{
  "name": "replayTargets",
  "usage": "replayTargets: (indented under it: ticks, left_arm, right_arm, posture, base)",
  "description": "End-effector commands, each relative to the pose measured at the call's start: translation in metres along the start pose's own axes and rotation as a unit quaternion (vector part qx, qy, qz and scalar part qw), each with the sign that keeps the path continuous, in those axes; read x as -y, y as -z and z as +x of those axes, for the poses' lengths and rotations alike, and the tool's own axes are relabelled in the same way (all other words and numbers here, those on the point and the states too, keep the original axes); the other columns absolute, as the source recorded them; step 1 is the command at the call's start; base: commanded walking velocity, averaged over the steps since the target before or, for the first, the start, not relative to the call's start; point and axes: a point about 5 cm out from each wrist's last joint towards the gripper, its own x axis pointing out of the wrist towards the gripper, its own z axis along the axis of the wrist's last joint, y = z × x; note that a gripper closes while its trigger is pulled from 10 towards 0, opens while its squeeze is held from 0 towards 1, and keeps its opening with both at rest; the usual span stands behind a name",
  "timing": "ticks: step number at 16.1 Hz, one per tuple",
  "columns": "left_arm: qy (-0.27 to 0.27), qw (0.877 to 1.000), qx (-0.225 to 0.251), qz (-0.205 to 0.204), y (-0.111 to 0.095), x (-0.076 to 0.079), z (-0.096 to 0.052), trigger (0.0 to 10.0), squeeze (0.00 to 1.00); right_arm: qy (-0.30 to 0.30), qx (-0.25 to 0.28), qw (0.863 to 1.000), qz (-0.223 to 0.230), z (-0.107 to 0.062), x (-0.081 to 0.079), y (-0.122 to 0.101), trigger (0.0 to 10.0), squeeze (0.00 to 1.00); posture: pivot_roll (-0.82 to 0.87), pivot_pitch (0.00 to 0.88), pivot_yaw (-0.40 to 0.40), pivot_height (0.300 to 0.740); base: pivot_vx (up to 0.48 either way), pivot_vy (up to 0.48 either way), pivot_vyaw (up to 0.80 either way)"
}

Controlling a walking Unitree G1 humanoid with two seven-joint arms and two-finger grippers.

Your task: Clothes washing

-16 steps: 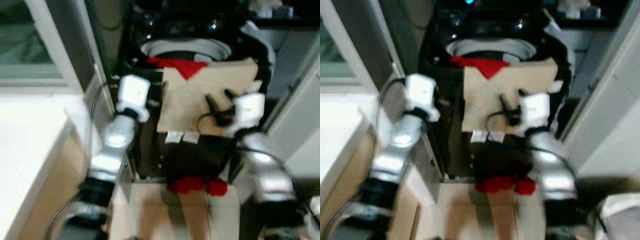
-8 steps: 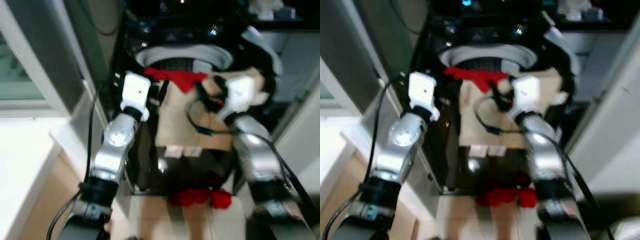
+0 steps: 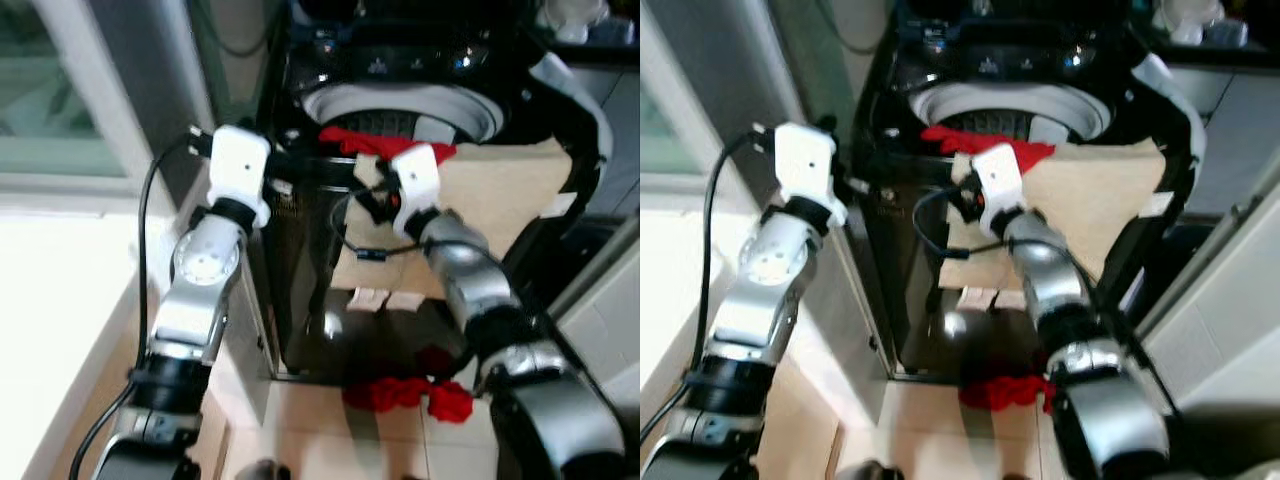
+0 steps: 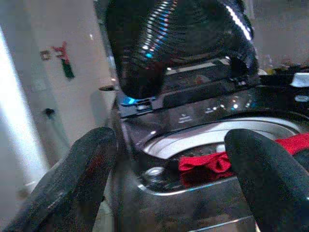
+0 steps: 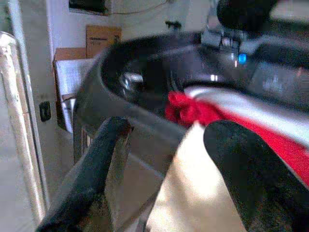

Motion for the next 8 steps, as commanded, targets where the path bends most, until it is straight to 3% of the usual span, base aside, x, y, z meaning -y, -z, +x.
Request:
replayTargets:
  ticks: [1, 3, 5, 6, 8]
  left_arm:
    - [-0.013, 1.000, -0.001, 0.009, -0.004, -0.007, -0.003, 10.0, 0.00]
    - [-0.023, 1.000, 0.000, 0.012, -0.008, -0.011, -0.005, 10.0, 0.00]
    - [-0.025, 1.000, 0.000, 0.012, -0.010, -0.011, -0.007, 10.0, 0.00]
    - [-0.027, 1.000, -0.002, 0.013, -0.010, -0.012, -0.008, 10.0, 0.00]
    - [-0.030, 0.999, -0.005, 0.011, -0.010, -0.011, -0.008, 10.0, 0.00]
  right_arm:
    - [-0.006, -0.007, 0.999, -0.037, 0.005, 0.001, -0.005, 10.0, 0.39]
    - [-0.018, -0.010, 0.998, -0.054, 0.007, 0.006, -0.012, 10.0, 0.40]
    - [-0.018, -0.015, 0.999, -0.036, 0.006, 0.010, -0.013, 10.0, 0.38]
    - [0.013, -0.020, 1.000, -0.002, 0.002, 0.020, -0.011, 10.0, 0.37]
    - [0.076, -0.053, 0.996, 0.014, -0.005, 0.032, 0.005, 10.0, 0.37]
  posture:
    - [0.01, 0.000, 0.005, 0.740]
    - [0.02, 0.000, -0.002, 0.740]
    - [0.03, 0.000, -0.014, 0.740]
    - [0.03, 0.000, -0.021, 0.740]
    - [0.01, 0.000, -0.017, 0.740]
  base:
    - [0.000, 0.000, 0.00]
    - [0.000, 0.000, 0.00]
    - [0.000, 0.000, 0.00]
    - [0.000, 0.000, 0.00]
    - [0.000, 0.000, 0.00]
